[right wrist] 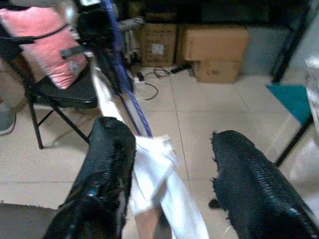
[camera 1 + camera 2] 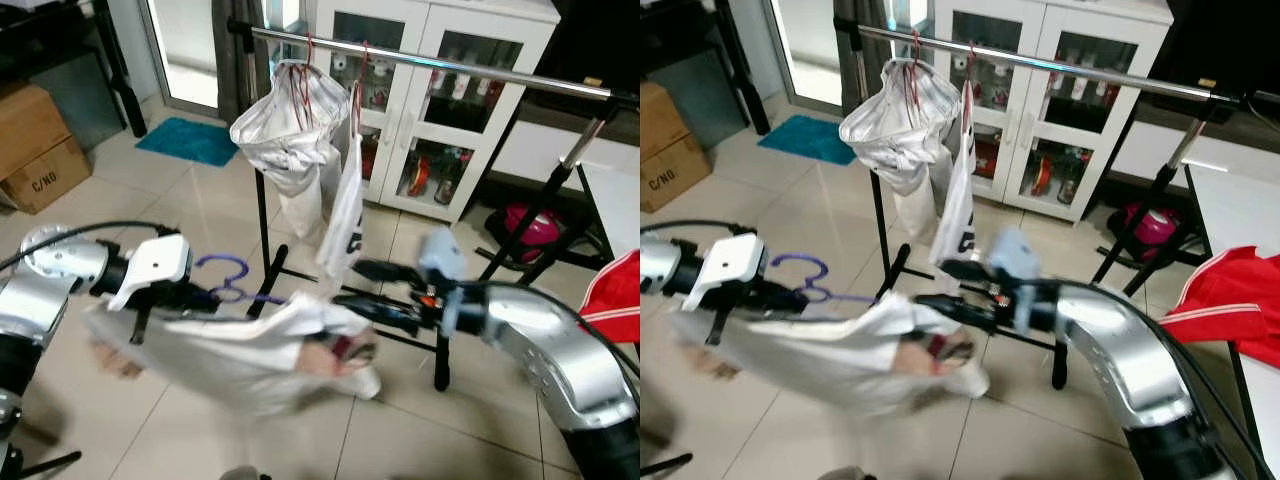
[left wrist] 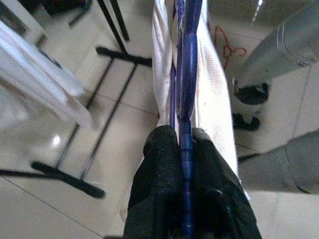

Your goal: Hang hanger

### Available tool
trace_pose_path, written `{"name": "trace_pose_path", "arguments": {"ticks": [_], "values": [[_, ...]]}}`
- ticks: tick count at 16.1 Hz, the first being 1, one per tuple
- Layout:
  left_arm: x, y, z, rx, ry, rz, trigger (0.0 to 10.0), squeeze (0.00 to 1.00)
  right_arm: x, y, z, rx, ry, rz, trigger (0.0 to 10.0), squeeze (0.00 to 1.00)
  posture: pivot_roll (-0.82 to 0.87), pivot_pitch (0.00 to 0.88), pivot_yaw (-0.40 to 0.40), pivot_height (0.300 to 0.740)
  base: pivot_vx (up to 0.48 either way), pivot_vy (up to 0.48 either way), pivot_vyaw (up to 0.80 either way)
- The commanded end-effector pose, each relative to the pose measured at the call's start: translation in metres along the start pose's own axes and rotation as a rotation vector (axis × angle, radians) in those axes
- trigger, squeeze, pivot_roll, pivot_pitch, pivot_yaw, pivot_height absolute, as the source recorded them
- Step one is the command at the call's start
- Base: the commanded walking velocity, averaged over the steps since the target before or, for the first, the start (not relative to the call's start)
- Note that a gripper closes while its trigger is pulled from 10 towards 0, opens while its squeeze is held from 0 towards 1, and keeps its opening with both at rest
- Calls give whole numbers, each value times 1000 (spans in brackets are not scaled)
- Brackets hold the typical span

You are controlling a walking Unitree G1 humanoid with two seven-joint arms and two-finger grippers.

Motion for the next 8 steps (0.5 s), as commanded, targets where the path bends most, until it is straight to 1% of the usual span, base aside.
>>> {"name": "trace_pose_path", "arguments": {"ticks": [1,2,3,4,5,6,7,8], "values": [[-2,9,-3,24,22,37,0,0,0,-3,2,-36,-17,-44,10000,1000,-33,0,-21,740,0,0,0],[-4,8,-6,8,47,30,0,0,1,-4,5,-69,-44,-59,10000,1000,-31,0,-24,740,0,0,0],[-5,7,-7,-1,61,23,0,0,0,-4,6,-80,-49,-63,10000,1000,-31,0,-24,740,0,0,0],[-10,5,-14,-26,131,30,0,0,-4,-11,12,-83,-115,-133,10000,1000,-32,0,-22,740,0,0,0],[-12,6,-18,-33,170,42,0,0,-7,-18,16,-48,-169,-182,10000,1000,-32,0,-23,740,0,0,0],[-12,7,-21,-45,196,64,0,0,-7,-21,17,33,-216,-182,10000,1000,-32,0,-23,740,0,0,0],[-11,11,-21,-57,209,97,0,0,-5,-23,17,136,-261,-165,10000,1000,-33,0,-21,740,0,0,0],[-6,17,-21,-69,215,148,0,0,0,-29,9,279,-281,-153,10000,1000,-36,0,-19,740,0,0,0]]}}
Point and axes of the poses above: a point about 5 cm out from each wrist's last joint towards the gripper, its own x axis pointing out of the wrist towards the gripper, its own y axis along the axis of the wrist's last joint, z = x × y, the point moved 2 cm from there along x, pointing out of the wrist towards the gripper, and after that the axes turned 6 degrees about -x, right-handed, at the moved point
